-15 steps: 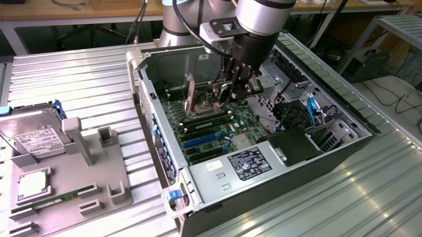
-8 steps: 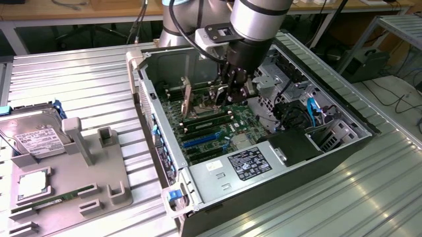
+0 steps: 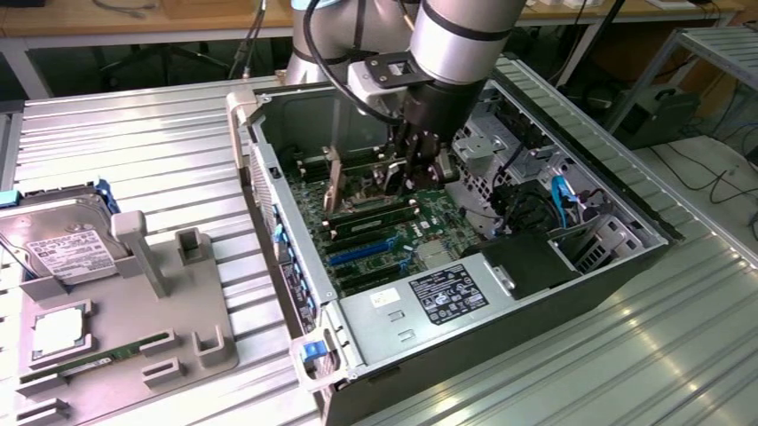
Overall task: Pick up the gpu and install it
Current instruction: 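Insert the gpu into the slot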
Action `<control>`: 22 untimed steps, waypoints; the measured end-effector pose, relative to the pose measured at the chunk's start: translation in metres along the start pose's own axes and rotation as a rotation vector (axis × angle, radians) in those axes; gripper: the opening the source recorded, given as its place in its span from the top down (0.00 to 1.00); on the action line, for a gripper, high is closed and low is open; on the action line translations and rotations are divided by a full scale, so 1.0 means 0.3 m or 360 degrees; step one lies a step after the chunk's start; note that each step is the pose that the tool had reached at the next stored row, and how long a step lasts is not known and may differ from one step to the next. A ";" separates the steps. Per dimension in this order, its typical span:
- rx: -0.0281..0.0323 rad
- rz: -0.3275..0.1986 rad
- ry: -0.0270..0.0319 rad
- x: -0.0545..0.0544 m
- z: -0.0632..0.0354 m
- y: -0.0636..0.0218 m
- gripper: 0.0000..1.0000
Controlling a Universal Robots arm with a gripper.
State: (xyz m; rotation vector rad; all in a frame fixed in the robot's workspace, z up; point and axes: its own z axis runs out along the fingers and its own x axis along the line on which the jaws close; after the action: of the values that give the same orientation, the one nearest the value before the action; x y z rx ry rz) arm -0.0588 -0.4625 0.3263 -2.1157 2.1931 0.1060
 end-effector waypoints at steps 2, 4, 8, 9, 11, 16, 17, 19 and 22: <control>-0.00025 -0.0007 0.00000 0.001 0.011 0.000 0.72; -0.00062 -0.0016 0.00014 0.002 0.018 0.000 0.72; -0.00128 -0.0030 0.00155 0.003 0.028 0.001 0.72; -0.00127 -0.0032 0.00238 0.003 0.030 0.001 0.72; -0.00129 -0.0033 0.00262 0.004 0.033 0.001 0.72; -0.00127 -0.0032 0.00260 0.006 0.050 0.005 0.72; -0.00129 -0.0033 0.00259 0.006 0.052 0.007 0.72; -0.00143 -0.0032 0.00261 0.007 0.056 0.013 0.72; -0.00161 -0.0032 0.00262 0.008 0.064 0.024 0.72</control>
State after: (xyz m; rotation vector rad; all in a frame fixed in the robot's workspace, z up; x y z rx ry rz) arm -0.0656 -0.4625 0.3069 -2.1513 2.1841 0.0988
